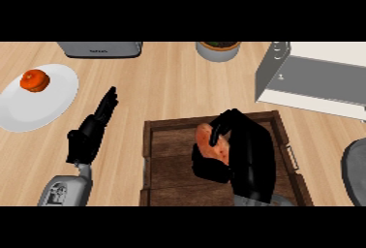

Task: Pick the sweet potato from the tray and place it in the tiered shelf

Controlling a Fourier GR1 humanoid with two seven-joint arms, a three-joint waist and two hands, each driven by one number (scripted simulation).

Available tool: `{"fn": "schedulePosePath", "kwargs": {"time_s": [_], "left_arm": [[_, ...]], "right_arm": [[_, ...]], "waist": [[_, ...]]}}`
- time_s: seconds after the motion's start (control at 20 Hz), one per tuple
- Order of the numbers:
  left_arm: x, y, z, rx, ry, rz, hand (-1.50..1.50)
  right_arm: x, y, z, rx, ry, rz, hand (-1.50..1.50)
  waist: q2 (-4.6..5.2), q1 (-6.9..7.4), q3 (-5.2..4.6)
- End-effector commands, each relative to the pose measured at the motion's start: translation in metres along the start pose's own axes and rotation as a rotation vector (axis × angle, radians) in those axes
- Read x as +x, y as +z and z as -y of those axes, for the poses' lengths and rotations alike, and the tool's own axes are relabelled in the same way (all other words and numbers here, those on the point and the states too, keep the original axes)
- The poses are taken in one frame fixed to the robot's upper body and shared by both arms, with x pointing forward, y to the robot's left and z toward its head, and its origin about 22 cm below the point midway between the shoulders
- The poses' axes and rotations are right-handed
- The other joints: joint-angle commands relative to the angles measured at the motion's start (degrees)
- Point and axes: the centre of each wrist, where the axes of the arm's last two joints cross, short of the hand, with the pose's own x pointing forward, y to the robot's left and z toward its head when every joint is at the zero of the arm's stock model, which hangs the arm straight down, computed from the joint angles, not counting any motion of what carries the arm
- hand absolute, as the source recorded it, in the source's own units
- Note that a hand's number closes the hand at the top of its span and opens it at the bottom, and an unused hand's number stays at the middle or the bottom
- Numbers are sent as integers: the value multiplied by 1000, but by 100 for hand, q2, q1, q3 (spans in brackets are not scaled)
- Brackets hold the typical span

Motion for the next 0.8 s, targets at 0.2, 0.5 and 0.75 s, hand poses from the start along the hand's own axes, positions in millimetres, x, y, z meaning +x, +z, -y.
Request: {"fn": "schedulePosePath", "kwargs": {"time_s": [0.2,0.5,0.75], "left_arm": [[0,0,-11,5,6,0,0],[-2,15,-1,-18,26,2,0],[9,-3,11,16,-5,24,0]], "right_arm": [[43,9,59,-260,17,-77,150],[45,-7,106,-397,52,-54,150],[59,-6,131,-509,96,-69,150]], "waist": [[-15,-24,-8],[-4,4,-2],[-16,-54,-4]]}}
